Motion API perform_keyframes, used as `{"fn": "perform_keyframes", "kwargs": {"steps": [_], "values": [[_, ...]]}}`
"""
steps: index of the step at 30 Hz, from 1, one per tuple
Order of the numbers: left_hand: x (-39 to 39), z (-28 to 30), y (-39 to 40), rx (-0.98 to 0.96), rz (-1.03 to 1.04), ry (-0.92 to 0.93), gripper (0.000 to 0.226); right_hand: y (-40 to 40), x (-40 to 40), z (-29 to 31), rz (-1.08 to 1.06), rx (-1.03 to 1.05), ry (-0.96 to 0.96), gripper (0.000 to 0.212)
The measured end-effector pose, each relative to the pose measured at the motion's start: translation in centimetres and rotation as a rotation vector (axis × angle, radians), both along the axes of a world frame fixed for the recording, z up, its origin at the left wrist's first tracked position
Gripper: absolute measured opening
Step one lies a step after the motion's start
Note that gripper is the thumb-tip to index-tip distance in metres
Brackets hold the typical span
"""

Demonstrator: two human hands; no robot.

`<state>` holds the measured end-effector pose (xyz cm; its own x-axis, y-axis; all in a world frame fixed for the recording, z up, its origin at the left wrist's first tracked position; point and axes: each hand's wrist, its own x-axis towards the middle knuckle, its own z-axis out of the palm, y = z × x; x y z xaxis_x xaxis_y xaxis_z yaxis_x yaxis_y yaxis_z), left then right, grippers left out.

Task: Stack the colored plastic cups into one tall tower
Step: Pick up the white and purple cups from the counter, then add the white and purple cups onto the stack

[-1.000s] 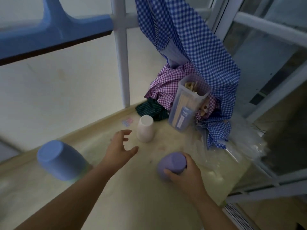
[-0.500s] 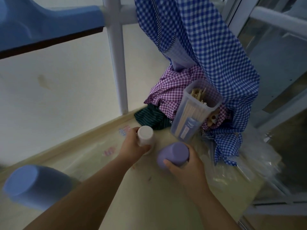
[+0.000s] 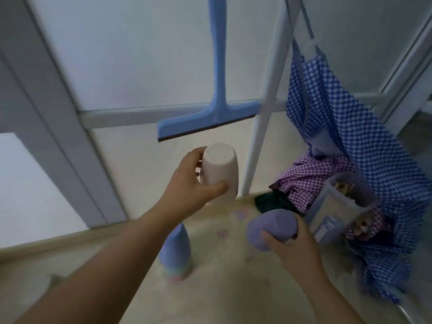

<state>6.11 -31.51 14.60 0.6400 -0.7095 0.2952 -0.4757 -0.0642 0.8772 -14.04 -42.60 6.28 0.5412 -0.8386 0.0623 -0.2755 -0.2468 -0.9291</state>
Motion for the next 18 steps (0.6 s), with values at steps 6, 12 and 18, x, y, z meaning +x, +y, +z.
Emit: {"fn": "perform_keyframes", "kwargs": {"steps": [6,12,18], "values": [[2.3,1.8,8.2,-0.027,0.186,0.029,0.067,4.1,4.5,3.7,0.134,-0.072,-0.065,0.059],[1.7,-1.8,10.3,0.094,0.209,0.045,0.069,6.7,6.2,5.0,0.157,-0.091,-0.093,0.063],[1.1,-3.7,9.8,0.147,0.166,0.044,0.069,7.8,5.5,5.3,0.173,-0.108,-0.078,0.061]]}}
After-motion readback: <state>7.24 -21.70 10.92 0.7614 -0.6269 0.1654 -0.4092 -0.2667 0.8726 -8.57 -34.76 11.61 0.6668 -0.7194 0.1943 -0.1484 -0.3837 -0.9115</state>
